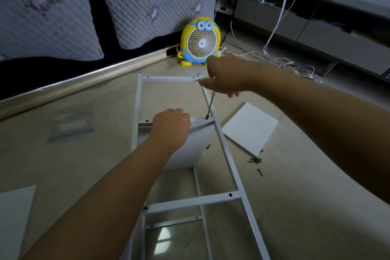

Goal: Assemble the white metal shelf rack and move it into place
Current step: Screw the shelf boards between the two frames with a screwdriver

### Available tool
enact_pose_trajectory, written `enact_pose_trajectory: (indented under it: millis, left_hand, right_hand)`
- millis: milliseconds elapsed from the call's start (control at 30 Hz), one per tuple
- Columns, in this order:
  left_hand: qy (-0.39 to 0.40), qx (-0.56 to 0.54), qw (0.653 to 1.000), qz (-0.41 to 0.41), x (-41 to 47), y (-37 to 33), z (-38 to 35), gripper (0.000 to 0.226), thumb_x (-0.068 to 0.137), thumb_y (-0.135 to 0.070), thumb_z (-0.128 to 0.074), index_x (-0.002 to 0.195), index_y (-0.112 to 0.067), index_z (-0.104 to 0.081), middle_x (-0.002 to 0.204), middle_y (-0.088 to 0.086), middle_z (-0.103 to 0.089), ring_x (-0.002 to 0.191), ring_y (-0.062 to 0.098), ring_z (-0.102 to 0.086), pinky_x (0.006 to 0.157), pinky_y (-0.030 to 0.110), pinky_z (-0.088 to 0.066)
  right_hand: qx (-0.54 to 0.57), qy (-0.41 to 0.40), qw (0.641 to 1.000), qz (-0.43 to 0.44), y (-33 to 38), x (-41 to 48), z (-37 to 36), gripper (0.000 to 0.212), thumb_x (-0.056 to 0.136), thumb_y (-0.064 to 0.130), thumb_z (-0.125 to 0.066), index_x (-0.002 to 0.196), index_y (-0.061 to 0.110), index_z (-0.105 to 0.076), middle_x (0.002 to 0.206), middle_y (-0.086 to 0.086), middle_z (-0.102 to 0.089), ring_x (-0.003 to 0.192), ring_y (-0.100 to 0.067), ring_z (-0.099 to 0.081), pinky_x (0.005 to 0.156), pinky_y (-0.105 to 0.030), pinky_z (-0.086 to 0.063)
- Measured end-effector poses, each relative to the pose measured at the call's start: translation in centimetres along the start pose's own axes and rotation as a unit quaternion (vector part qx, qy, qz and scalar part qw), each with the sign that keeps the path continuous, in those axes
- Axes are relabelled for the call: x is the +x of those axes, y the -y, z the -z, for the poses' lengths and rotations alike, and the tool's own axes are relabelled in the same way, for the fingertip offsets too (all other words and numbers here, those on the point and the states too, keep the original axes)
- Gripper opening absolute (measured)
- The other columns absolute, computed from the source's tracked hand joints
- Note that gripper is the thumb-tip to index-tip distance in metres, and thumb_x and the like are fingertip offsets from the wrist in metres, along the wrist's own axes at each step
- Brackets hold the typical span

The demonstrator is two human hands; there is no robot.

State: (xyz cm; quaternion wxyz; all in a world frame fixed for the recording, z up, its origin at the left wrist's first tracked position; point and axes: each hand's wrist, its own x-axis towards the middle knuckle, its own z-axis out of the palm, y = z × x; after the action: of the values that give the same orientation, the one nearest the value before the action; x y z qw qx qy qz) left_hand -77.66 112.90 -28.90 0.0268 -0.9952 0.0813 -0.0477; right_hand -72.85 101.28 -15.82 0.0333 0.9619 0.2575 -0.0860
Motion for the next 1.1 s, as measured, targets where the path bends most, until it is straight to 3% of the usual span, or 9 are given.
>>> enact_pose_trajectory:
  millis: [67, 200, 433, 533, 633, 700, 867, 967, 1100]
  left_hand:
    - [0.001, 0.001, 1.0, 0.0, 0.0, 0.0, 0.0, 0.026, 0.096, -0.016, -0.041, 0.119, -0.011, -0.053, 0.11, 0.004, -0.053, 0.099, 0.02, -0.052, 0.075, 0.025, -0.04]
    - [-0.015, -0.018, 1.0, 0.017, 0.0, 0.2, -0.2, 0.024, 0.099, -0.019, -0.037, 0.112, -0.012, -0.056, 0.106, 0.003, -0.054, 0.097, 0.019, -0.053, 0.069, 0.025, -0.035]
    - [-0.011, -0.015, 1.0, 0.021, 0.1, 0.1, -0.2, 0.024, 0.098, -0.019, -0.036, 0.112, -0.012, -0.054, 0.105, 0.004, -0.053, 0.092, 0.018, -0.052, 0.068, 0.026, -0.035]
    - [-0.007, -0.007, 1.0, 0.015, 0.0, 0.1, -0.1, 0.025, 0.098, -0.019, -0.036, 0.114, -0.011, -0.054, 0.104, 0.004, -0.053, 0.091, 0.018, -0.051, 0.069, 0.026, -0.036]
    - [-0.004, 0.004, 1.0, 0.009, -0.2, 0.1, -0.2, 0.024, 0.097, -0.017, -0.039, 0.115, -0.011, -0.054, 0.101, 0.003, -0.052, 0.086, 0.016, -0.048, 0.07, 0.025, -0.036]
    - [0.0, 0.011, 1.0, -0.001, -0.2, 0.0, -0.2, 0.025, 0.097, -0.016, -0.039, 0.117, -0.011, -0.053, 0.103, 0.003, -0.052, 0.089, 0.017, -0.05, 0.071, 0.025, -0.037]
    - [-0.004, 0.015, 1.0, 0.012, 0.0, 0.0, -0.2, 0.028, 0.098, -0.018, -0.035, 0.119, -0.011, -0.052, 0.11, 0.004, -0.053, 0.099, 0.02, -0.053, 0.071, 0.026, -0.037]
    - [-0.008, 0.007, 1.0, 0.017, -0.1, 0.0, -0.2, 0.025, 0.098, -0.018, -0.037, 0.115, -0.012, -0.054, 0.107, 0.004, -0.054, 0.097, 0.02, -0.053, 0.069, 0.026, -0.036]
    - [-0.019, 0.0, 0.999, 0.027, -0.2, 0.0, -0.3, 0.024, 0.098, -0.018, -0.038, 0.113, -0.012, -0.056, 0.105, 0.003, -0.055, 0.095, 0.02, -0.054, 0.068, 0.026, -0.035]
  right_hand:
    - [0.021, 0.081, 0.996, 0.029, -0.4, -0.6, 1.1, 0.017, 0.093, 0.023, -0.049, 0.102, 0.009, -0.046, 0.076, -0.005, -0.061, 0.054, -0.017, -0.058, 0.046, -0.018, -0.045]
    - [-0.022, 0.07, 0.996, 0.059, -1.5, -1.0, 1.8, 0.008, 0.09, 0.017, -0.055, 0.083, 0.014, -0.053, 0.058, 0.002, -0.061, 0.04, -0.006, -0.054, 0.04, -0.002, -0.036]
    - [-0.063, -0.038, 0.997, -0.019, -1.2, -0.8, -0.1, 0.048, 0.098, 0.034, -0.038, 0.058, 0.007, -0.042, 0.048, -0.004, -0.047, 0.052, -0.02, -0.05, 0.05, -0.015, -0.032]
    - [-0.04, -0.022, 0.996, -0.077, -1.1, -1.0, -0.7, 0.048, 0.099, 0.034, -0.035, 0.06, 0.007, -0.046, 0.029, 0.001, -0.045, 0.046, -0.014, -0.05, 0.053, -0.02, -0.038]
    - [-0.045, 0.011, 0.999, -0.021, -1.0, -1.5, -0.3, 0.039, 0.096, 0.036, -0.042, 0.098, 0.0, -0.057, 0.076, -0.011, -0.067, 0.067, -0.018, -0.057, 0.062, -0.027, -0.042]
    - [-0.054, 0.038, 0.998, 0.022, -1.0, -1.7, 0.3, 0.033, 0.095, 0.027, -0.048, 0.114, 0.001, -0.051, 0.109, -0.014, -0.061, 0.094, -0.026, -0.058, 0.076, -0.032, -0.044]
    - [-0.075, 0.01, 0.994, 0.077, -0.7, -1.8, 0.8, 0.027, 0.095, 0.021, -0.048, 0.11, 0.0, -0.055, 0.111, -0.016, -0.06, 0.103, -0.029, -0.055, 0.079, -0.031, -0.04]
    - [-0.112, 0.025, 0.993, 0.009, -0.5, -1.5, 1.0, 0.039, 0.097, 0.03, -0.041, 0.102, -0.004, -0.06, 0.093, -0.016, -0.065, 0.087, -0.026, -0.06, 0.069, -0.027, -0.039]
    - [-0.124, 0.089, 0.985, -0.084, 0.8, -0.8, 1.3, 0.042, 0.097, 0.019, -0.034, 0.065, 0.002, -0.054, 0.034, -0.002, -0.049, 0.032, -0.011, -0.047, 0.031, -0.015, -0.035]
